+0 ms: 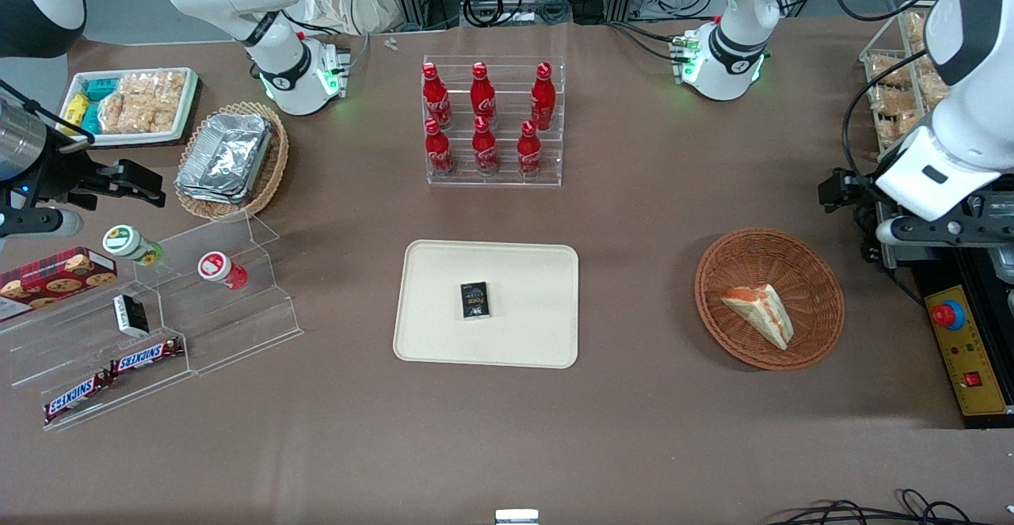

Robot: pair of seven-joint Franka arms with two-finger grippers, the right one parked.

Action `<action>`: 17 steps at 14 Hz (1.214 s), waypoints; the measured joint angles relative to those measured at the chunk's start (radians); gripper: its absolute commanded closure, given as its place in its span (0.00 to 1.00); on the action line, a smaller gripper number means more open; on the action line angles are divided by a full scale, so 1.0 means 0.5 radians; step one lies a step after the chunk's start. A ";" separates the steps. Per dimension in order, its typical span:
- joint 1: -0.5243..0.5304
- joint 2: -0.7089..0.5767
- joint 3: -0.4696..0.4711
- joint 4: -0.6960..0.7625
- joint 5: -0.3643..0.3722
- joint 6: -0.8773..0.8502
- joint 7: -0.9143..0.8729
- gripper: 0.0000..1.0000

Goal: Place sandwich from basket to tray
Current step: 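Lower the open left gripper over the wrapped sandwich in the wicker basket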

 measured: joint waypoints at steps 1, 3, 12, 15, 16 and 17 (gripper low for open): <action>0.000 0.021 -0.003 -0.006 0.000 0.031 0.000 0.00; 0.000 0.045 -0.018 -0.032 0.000 0.091 0.000 0.00; 0.022 0.101 -0.039 -0.338 0.004 0.364 -0.005 0.00; 0.044 0.147 -0.031 -0.407 0.004 0.381 -0.006 0.00; 0.052 0.182 -0.029 -0.407 0.004 0.381 -0.006 0.00; 0.058 0.223 -0.029 -0.401 0.004 0.381 -0.006 0.00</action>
